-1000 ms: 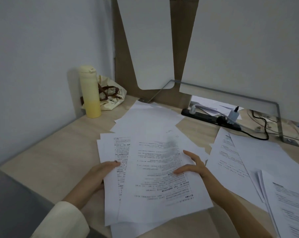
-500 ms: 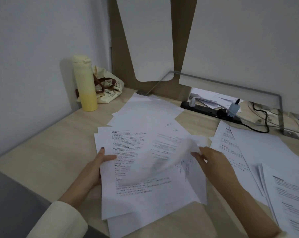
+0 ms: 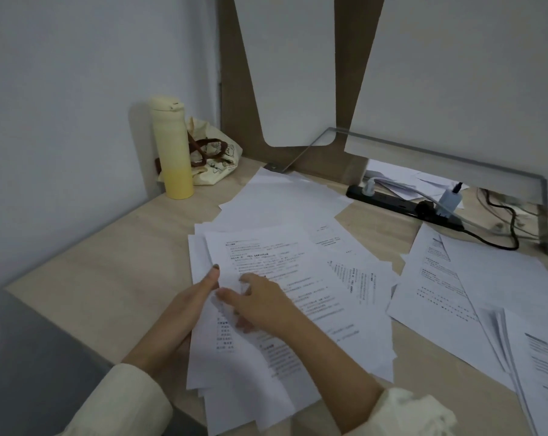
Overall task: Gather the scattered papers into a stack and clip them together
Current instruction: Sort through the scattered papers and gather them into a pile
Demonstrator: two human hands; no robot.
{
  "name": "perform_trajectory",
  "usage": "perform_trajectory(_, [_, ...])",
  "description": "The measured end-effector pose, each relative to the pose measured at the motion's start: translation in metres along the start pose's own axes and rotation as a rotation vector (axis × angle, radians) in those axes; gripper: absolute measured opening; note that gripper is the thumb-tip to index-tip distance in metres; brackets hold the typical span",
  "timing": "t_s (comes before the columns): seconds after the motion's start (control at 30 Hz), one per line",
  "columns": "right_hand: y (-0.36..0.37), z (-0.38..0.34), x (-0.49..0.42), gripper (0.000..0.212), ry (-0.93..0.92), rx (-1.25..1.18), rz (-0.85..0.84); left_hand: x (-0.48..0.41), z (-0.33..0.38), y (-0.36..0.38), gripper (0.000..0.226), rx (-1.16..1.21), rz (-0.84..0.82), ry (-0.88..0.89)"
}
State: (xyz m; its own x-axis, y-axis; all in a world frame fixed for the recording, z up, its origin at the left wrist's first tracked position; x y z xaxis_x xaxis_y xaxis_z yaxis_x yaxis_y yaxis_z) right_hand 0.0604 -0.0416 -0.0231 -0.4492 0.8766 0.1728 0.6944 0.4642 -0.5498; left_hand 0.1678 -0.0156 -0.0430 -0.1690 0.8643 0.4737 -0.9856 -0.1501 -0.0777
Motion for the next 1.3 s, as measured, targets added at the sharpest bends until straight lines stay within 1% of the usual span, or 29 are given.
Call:
perform_trajectory(0.03, [0.008, -0.002, -0.001, 0.062, 0.015, -0.122, -0.082, 0.001, 0.001, -0.002, 0.046, -0.039, 0.037, 0.02])
perform_trajectory(0.07, [0.008, -0.002, -0.002, 0.063, 0.012, -0.181, -0.128, 0.001, 0.0, -0.005, 0.043, -0.06, 0.072, 0.036])
perform_trajectory(0.1, [0.0, -0.002, -0.002, 0.059, -0.003, -0.192, -0.122, 0.0, -0.001, -0.007, 0.037, -0.067, 0.093, 0.051])
perform_trajectory(0.13, [-0.016, 0.002, -0.002, 0.053, -0.021, -0.164, -0.061, 0.0, -0.003, -0.008, 0.028, -0.067, 0.1, 0.056])
perform_trajectory(0.2, [-0.061, 0.022, -0.002, 0.043, -0.028, 0.008, 0.141, -0.003, -0.007, -0.007, 0.01, -0.067, 0.107, 0.057])
perform_trajectory(0.23, [-0.085, 0.038, 0.0, 0.04, 0.005, 0.118, 0.225, -0.005, -0.008, -0.007, 0.004, -0.078, 0.132, 0.065])
perform_trajectory(0.27, [-0.106, 0.053, 0.004, 0.038, 0.055, 0.205, 0.284, -0.007, -0.008, -0.008, 0.003, -0.088, 0.155, 0.066])
perform_trajectory(0.33, [-0.131, 0.083, 0.012, 0.037, 0.178, 0.274, 0.31, -0.011, -0.009, -0.009, 0.005, -0.076, 0.193, 0.075])
perform_trajectory(0.4, [-0.136, 0.1, 0.017, 0.039, 0.238, 0.258, 0.272, -0.011, -0.009, -0.01, 0.006, -0.013, 0.212, 0.058])
perform_trajectory(0.47, [-0.133, 0.102, 0.02, 0.039, 0.221, 0.243, 0.257, -0.013, -0.01, -0.012, 0.011, 0.041, 0.219, 0.042])
perform_trajectory(0.53, [-0.123, 0.096, 0.021, 0.036, 0.162, 0.208, 0.233, -0.013, -0.01, -0.015, 0.018, 0.05, 0.241, 0.041])
perform_trajectory(0.63, [-0.107, 0.089, 0.024, 0.027, 0.124, 0.115, 0.141, -0.008, -0.004, -0.015, 0.034, 0.045, 0.229, 0.12])
perform_trajectory(0.7, [-0.119, 0.09, 0.022, 0.024, 0.096, 0.153, 0.194, -0.005, -0.001, -0.015, 0.039, 0.02, 0.204, 0.154])
perform_trajectory(0.73, [-0.132, 0.092, 0.02, 0.027, 0.088, 0.236, 0.256, -0.004, -0.002, -0.017, 0.04, 0.002, 0.194, 0.148])
perform_trajectory(0.8, [-0.158, 0.1, 0.015, 0.043, 0.125, 0.397, 0.335, -0.003, -0.003, -0.02, 0.038, -0.035, 0.187, 0.142])
perform_trajectory(0.83, [-0.166, 0.105, 0.012, 0.053, 0.158, 0.457, 0.324, -0.002, -0.003, -0.022, 0.036, -0.04, 0.192, 0.149])
perform_trajectory(0.9, [-0.175, 0.113, 0.004, 0.07, 0.212, 0.542, 0.235, 0.001, 0.001, -0.027, 0.03, -0.042, 0.202, 0.184])
perform_trajectory(0.97, [-0.179, 0.118, -0.004, 0.082, 0.247, 0.605, 0.147, 0.001, 0.002, -0.031, 0.029, -0.064, 0.207, 0.196])
perform_trajectory(1.03, [-0.183, 0.122, -0.01, 0.088, 0.292, 0.658, 0.088, -0.005, -0.003, -0.037, 0.031, -0.076, 0.208, 0.165])
perform_trajectory(1.13, [-0.191, 0.128, -0.013, 0.099, 0.389, 0.687, 0.046, -0.015, -0.01, -0.044, 0.035, -0.105, 0.201, 0.129])
perform_trajectory(1.2, [-0.194, 0.133, -0.013, 0.104, 0.449, 0.686, 0.042, -0.02, -0.013, -0.045, 0.036, -0.116, 0.198, 0.117])
perform_trajectory(1.3, [-0.197, 0.136, -0.015, 0.103, 0.483, 0.625, 0.076, -0.025, -0.017, -0.047, 0.038, -0.113, 0.194, 0.106])
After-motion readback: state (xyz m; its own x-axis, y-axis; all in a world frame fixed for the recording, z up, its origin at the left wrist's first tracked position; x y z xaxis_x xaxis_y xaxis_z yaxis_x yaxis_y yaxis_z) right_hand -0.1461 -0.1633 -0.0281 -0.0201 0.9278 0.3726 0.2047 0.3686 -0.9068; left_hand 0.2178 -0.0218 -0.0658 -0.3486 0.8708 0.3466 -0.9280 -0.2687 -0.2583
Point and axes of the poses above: each hand's wrist, its own x-axis away from the middle knuckle, its own y-axis out of the palm, z = x × y, the point moved 7 cm from there along -x, towards the middle knuckle, and after that the axes turned 10 degrees about -y, right-handed, at the moved point
